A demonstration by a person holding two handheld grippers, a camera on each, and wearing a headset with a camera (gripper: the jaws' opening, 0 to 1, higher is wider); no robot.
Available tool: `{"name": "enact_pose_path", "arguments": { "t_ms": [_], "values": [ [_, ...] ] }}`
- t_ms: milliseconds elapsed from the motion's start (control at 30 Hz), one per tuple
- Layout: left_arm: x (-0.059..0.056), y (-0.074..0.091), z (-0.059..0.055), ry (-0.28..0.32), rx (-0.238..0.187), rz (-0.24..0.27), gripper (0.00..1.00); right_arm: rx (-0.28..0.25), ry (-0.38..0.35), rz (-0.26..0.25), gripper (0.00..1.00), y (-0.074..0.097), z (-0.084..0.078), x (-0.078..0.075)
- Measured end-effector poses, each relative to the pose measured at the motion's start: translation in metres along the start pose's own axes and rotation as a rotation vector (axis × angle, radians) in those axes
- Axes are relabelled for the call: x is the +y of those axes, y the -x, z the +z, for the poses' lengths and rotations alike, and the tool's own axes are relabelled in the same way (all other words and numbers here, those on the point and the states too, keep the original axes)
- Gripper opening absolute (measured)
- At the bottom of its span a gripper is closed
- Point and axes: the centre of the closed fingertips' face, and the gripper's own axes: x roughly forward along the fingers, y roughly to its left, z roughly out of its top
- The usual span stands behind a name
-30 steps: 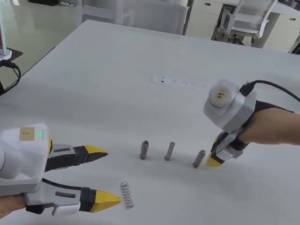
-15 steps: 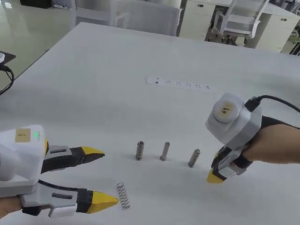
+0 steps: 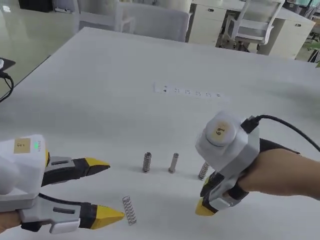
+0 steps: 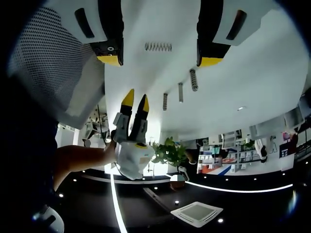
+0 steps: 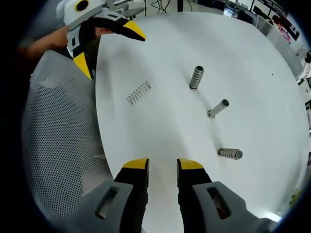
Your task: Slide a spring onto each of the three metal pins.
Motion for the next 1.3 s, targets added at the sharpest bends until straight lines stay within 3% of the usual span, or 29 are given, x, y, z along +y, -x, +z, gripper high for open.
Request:
{"name": "enact_pose_path", "arguments": {
  "t_ms": [633,933,1300],
  "values": [
    [0.000,0.009,-0.001,0.005,-0.005,0.015,0.56,-0.069,0.070,0.069,0.20,-0.031,0.072,0.045],
    [0.002,0.014,-0.001,0.009,-0.010,0.024,0.55,-0.064,0.069,0.081,0.20,-0.043,0.082,0.052],
    [0.005,0.015,0.003,0.015,-0.012,0.032,0.54,-0.078,-0.017,0.019,0.21,-0.058,0.090,0.043]
  ]
}}
